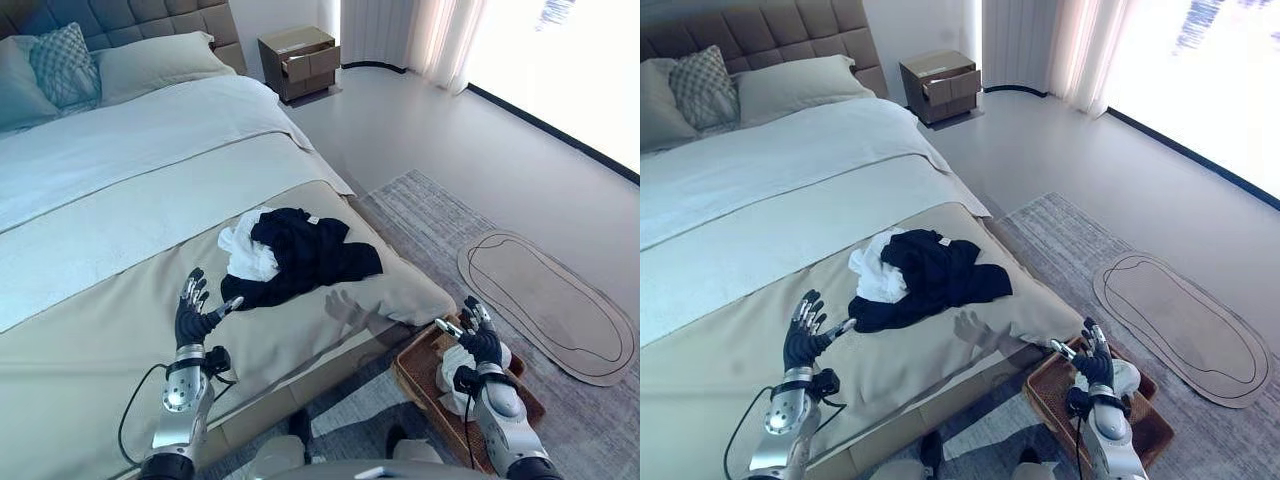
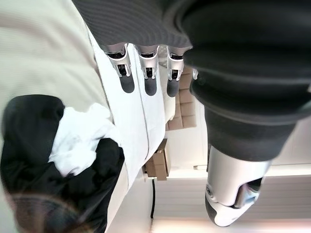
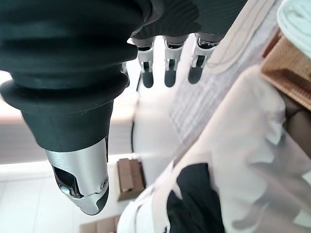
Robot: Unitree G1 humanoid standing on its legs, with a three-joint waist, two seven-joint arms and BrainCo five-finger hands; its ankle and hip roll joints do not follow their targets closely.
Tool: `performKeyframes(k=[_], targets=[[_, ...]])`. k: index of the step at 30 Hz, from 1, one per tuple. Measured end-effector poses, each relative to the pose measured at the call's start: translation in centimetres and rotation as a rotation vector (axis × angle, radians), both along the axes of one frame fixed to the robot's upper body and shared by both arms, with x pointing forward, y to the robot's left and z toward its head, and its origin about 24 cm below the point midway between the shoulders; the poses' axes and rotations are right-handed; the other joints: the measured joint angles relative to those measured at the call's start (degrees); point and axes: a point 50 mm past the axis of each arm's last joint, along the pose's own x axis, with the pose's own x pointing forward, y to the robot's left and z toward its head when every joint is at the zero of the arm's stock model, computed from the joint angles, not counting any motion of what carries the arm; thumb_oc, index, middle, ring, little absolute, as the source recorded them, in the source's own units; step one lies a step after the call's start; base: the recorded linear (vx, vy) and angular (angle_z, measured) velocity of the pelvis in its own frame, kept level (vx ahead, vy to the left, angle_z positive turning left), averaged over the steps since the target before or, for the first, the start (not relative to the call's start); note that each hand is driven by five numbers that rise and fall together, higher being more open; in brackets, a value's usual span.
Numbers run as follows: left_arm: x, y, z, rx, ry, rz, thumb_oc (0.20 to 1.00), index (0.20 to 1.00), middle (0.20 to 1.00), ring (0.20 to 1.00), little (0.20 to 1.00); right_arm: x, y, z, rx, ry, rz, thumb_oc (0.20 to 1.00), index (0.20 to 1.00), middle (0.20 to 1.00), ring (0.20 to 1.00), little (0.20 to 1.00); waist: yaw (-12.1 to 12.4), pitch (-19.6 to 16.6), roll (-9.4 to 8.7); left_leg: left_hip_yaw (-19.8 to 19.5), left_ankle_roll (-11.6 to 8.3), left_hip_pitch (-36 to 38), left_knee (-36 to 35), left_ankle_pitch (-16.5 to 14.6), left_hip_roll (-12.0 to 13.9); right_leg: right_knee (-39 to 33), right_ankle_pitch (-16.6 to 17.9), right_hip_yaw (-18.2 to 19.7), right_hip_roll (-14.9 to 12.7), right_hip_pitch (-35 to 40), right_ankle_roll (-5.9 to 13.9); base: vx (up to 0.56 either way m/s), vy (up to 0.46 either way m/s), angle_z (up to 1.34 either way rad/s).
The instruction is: Pick up clothes into the bucket
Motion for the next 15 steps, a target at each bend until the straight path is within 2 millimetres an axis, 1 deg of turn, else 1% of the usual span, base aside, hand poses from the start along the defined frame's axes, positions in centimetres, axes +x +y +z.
performKeyframes(k=[3, 4, 5, 6, 7, 8, 9, 10, 11, 12, 13, 15], targets=[[0.1, 0.2, 0.2, 0.01, -0.005, 0.017, 1.0, 1.0, 1.0, 1.0, 1.0, 0.8, 0.2, 0.5, 0.002, -0.024, 0.005, 1.0, 1.0, 1.0, 1.0, 1.0, -0.01, 0.09, -0.41, 1.19, 0.69, 0.3, 0.04, 0.12, -0.77, -0.15, 1.05, 0.5, -0.51, -0.15, 1.71, 0.04, 0.222, -0.15], [0.3, 0.2, 0.3, 0.027, -0.008, 0.023, 1.0, 1.0, 1.0, 1.0, 1.0, 1.2, 0.3, 0.7, 0.003, -0.035, 0.01, 1.0, 1.0, 1.0, 1.0, 1.0, 0.07, 0.44, -0.69, 1.88, 2.04, 0.31, 0.51, -0.84, -1.51, 2.6, 1.32, 0.97, -0.89, -1.34, 2.25, -0.02, 0.179, -0.22], [0.4, 0.3, 0.4, 0.027, -0.012, 0.029, 1.0, 1.0, 1.0, 1.0, 1.0, 1.5, 0.4, 0.9, 0.001, -0.043, 0.017, 1.0, 1.0, 1.0, 1.0, 1.0, 0.21, 0.77, -0.48, 1.99, 2.02, 0.24, 0.81, -0.28, -0.87, 4.62, 1.1, 0.88, -1.05, -2.22, 2.42, -0.13, 0.127, -0.17], [0.9, 0.3, 0.8, 0.048, -0.027, 0.032, 1.0, 1.0, 1.0, 1.0, 1.0, 1.9, 0.7, 1.2, -0.003, -0.055, 0.034, 1.0, 1.0, 1.0, 1.0, 1.0, -0.05, 1.32, -0.8, 2.22, 2.07, -0.12, 1.65, -0.34, -1.08, 8.44, 1.08, 1.12, -1.41, -4.44, 2.57, -0.15, 0.08, -0.12], [1.8, 0.4, 1.7, 0.096, -0.056, 0.03, 1.0, 1.0, 1.0, 1.0, 1.0, 2.3, 1.0, 1.5, -0.002, -0.068, 0.046, 1.0, 1.0, 1.0, 1.0, 1.0, -0.04, 2.48, -1.46, 2.85, 2.19, -0.81, 2.99, -0.95, -1.7, 11.8, 1.07, 1.65, -1.68, -6.7, 2.55, -0.2, 0.06, -0.16], [2.5, 0.5, 2.4, 0.127, -0.081, 0.027, 1.0, 1.0, 1.0, 1.0, 1.0, 2.8, 1.2, 1.8, -0.004, -0.08, 0.059, 1.0, 1.0, 1.0, 1.0, 1.0, 0.14, 3.25, -1.74, 2.86, 2.22, -1.98, 4.11, -1.46, -1.42, 13.19, 0.76, 1.77, -1.99, -8.19, 2.36, -0.17, -0.048, -0.16], [3.5, 0.8, 3.7, 0.189, -0.12, 0.024, 1.0, 1.0, 1.0, 1.0, 1.0, 3.6, 1.9, 2.3, -0.012, -0.101, 0.091, 1.0, 1.0, 1.0, 1.0, 1.0, -0.3, 4.15, -2.73, 3.23, 1.91, -4.48, 4.94, -1.67, -1.81, 13.58, 0.5, 1.91, -2.58, -11.11, 2.37, -0.16, -0.114, -0.16], [4.2, 1.0, 4.6, 0.221, -0.146, 0.023, 1.0, 1.0, 1.0, 1.0, 1.0, 4.1, 2.1, 2.7, -0.018, -0.117, 0.105, 1.0, 1.0, 1.0, 1.0, 1.0, -0.07, 4.81, -3.13, 3.34, 1.44, -5.75, 5.32, -2.0, -1.88, 13.03, 0.33, 1.49, -2.76, -12.19, 2.21, -0.12, -0.145, -0.1], [5.6, 1.1, 6.6, 0.282, -0.211, 0.022, 1.0, 1.0, 1.0, 1.0, 1.0, 5.1, 2.5, 3.6, -0.024, -0.152, 0.126, 1.0, 1.0, 1.0, 1.0, 1.0, -0.21, 6.76, -3.75, 3.25, 0.65, -9.86, 7.29, -1.54, -1.94, 10.61, 0.04, 0.14, -3.6, -13.49, 2.14, -0.13, -0.115, 0.02], [6.4, 1.0, 7.6, 0.302, -0.248, 0.027, 1.0, 1.0, 1.0, 1.0, 1.0, 5.7, 2.5, 4.1, -0.029, -0.169, 0.129, 1.0, 1.0, 1.0, 1.0, 1.0, -0.24, 8.48, -3.32, 2.79, 0.51, -11.53, 8.05, -0.98, -1.61, 9.13, 0.47, -0.81, -3.26, -13.34, 2.7, -0.12, -0.054, 0.22], [7.0, 0.7, 8.5, 0.308, -0.281, 0.03, 1.0, 1.0, 1.0, 1.0, 1.0, 5.8, 2.5, 4.3, -0.032, -0.176, 0.132, 1.0, 1.0, 1.0, 1.0, 1.0, -0.42, 10.08, -3.09, 2.29, 0.24, -12.56, 8.09, 0.01, -1.24, 7.54, 1.91, -1.56, -2.73, -13.47, 2.63, -0.14, -0.019, 0.19], [7.2, 0.6, 8.9, 0.331, -0.297, 0.041, 1.0, 1.0, 1.0, 1.0, 1.0, 6.0, 2.7, 4.4, -0.036, -0.178, 0.145, 1.0, 1.0, 1.0, 1.0, 1.0, -0.61, 11.13, -3.07, 1.83, 0.28, -13.64, 8.73, 0.04, -1.07, 7.36, 2.09, -1.85, -2.42, -14.14, 2.58, -0.1, -0.036, 0.08]])
